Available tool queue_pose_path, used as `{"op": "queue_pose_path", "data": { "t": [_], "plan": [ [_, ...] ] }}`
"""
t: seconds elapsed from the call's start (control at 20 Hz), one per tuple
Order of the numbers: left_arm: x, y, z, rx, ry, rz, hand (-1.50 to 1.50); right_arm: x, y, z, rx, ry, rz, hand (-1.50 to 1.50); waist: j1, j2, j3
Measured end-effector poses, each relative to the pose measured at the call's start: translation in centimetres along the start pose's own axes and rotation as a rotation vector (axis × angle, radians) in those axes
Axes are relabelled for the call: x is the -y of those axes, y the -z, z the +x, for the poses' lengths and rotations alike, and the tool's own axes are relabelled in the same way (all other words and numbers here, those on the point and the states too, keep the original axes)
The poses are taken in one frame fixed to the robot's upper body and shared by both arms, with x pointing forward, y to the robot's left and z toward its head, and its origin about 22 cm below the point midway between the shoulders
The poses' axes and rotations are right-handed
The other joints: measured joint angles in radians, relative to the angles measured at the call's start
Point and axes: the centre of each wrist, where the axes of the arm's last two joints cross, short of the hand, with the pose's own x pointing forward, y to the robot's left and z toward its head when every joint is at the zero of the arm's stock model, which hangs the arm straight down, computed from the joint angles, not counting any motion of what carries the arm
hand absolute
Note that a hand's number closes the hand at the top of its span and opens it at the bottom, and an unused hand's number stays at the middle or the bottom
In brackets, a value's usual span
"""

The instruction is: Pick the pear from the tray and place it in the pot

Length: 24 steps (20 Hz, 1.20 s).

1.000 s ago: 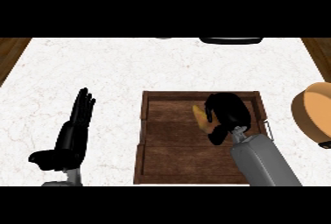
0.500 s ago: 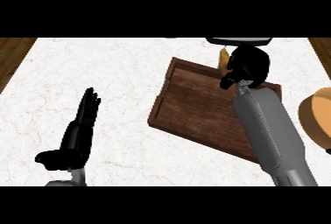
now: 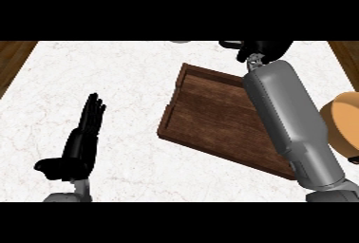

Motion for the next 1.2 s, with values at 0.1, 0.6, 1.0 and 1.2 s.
{"op": "queue_pose_path", "data": {
  "t": [0.1,0.6,1.0,1.2],
  "plan": [
    [-0.5,-0.5,0.0,0.000,0.003,0.003,0.00,0.4,0.5,0.0,-0.037,-0.015,-0.030,1.50,-0.003,-0.002,0.000],
    [-0.5,-0.1,-0.2,-0.008,0.011,0.024,0.00,1.2,3.9,-4.8,-0.186,-0.052,-0.117,1.50,-0.023,-0.006,0.001],
    [-0.1,-0.9,-0.6,-0.009,0.012,0.023,0.00,2.5,7.1,-12.8,-0.303,-0.059,-0.136,1.50,-0.026,-0.007,0.001],
    [-0.5,-0.5,-0.3,-0.002,0.001,0.028,0.00,1.8,8.6,-17.0,-0.338,-0.079,-0.110,1.50,-0.024,-0.005,0.001]
  ]
}}
